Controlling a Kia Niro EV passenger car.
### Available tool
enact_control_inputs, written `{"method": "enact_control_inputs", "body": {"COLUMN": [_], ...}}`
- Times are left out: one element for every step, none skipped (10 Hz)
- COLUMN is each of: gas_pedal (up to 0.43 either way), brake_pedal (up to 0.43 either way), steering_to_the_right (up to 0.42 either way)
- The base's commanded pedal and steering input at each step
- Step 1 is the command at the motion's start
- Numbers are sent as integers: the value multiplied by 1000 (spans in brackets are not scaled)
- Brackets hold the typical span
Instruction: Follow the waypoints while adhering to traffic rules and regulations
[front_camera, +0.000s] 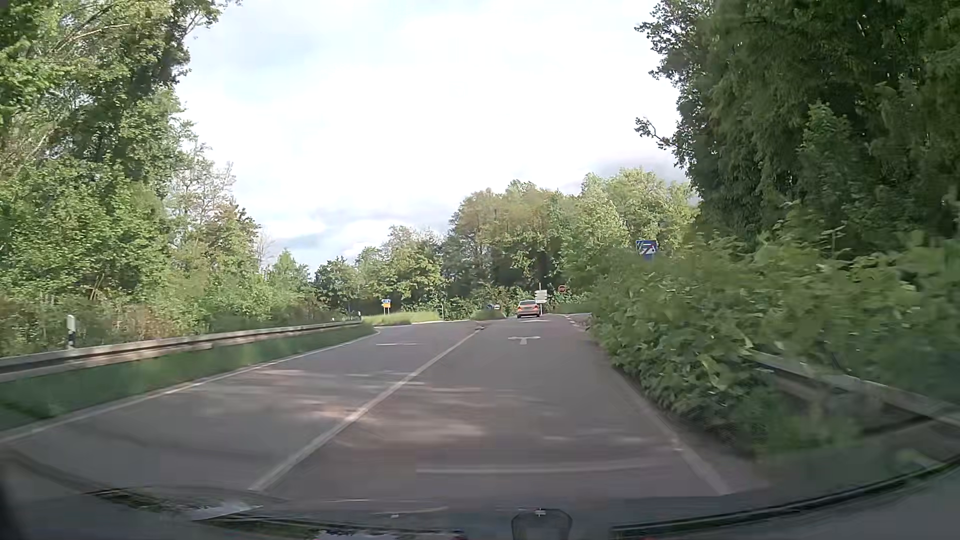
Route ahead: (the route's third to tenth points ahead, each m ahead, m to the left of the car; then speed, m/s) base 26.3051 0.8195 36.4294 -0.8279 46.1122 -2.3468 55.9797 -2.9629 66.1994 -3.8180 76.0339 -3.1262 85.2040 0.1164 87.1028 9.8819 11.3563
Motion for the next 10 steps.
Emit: {"method": "enact_control_inputs", "body": {"gas_pedal": [8,8,8,8,20,20,20,28,28,28], "brake_pedal": [0,0,0,0,0,0,0,0,0,0], "steering_to_the_right": [15,15,15,15,15,15,15,15,15,15]}}
